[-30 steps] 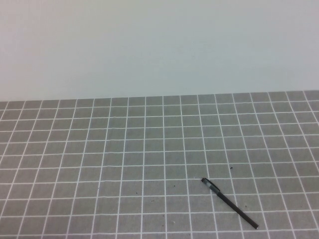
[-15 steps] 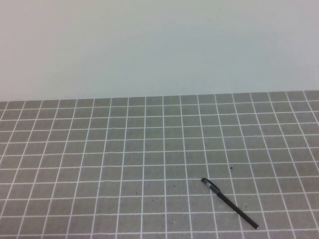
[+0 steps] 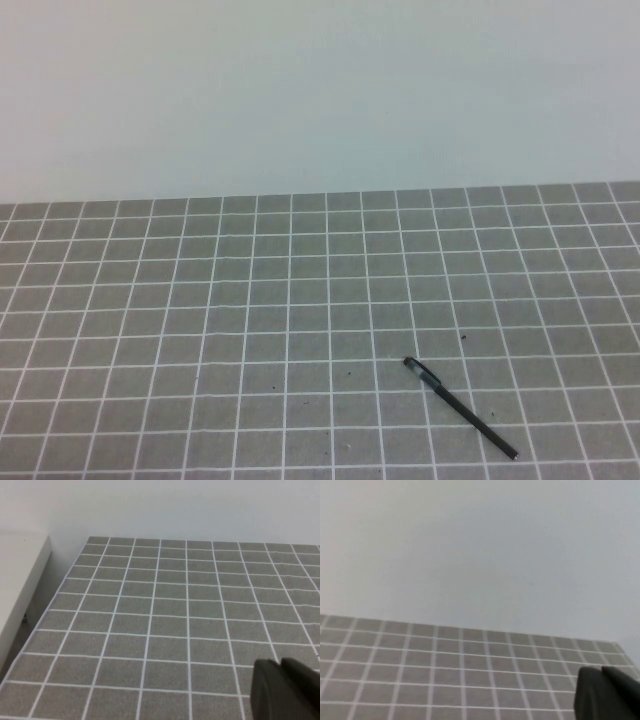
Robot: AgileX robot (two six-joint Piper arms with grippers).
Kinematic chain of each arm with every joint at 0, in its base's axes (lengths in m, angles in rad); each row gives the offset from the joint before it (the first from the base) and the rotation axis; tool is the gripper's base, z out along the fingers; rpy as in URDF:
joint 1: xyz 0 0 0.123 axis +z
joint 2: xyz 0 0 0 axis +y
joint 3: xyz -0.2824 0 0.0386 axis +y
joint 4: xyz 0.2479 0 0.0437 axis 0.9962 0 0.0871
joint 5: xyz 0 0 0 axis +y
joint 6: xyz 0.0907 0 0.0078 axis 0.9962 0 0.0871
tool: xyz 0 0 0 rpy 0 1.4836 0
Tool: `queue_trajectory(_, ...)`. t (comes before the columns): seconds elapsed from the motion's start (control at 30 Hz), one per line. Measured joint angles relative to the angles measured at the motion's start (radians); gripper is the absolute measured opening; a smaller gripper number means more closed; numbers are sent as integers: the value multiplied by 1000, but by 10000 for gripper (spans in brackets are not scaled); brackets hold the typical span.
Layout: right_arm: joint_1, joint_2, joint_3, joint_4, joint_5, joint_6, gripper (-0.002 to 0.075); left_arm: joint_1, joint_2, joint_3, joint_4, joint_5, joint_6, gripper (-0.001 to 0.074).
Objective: Cap the pen
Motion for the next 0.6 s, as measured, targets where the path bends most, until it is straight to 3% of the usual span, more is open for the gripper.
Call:
queue_trajectory(0.23,-298,-122,0,0,4,0,-1,0,0,0,-2,0,0,-2)
queue_trajectory(0.37,-457,-196,0,0,-109,111,-1,0,0,0,-2,0,0,-2)
queue_trajectory(0.6,-507,-203,0,-2,-387,203,-1,0,0,0,-2,0,0,-2)
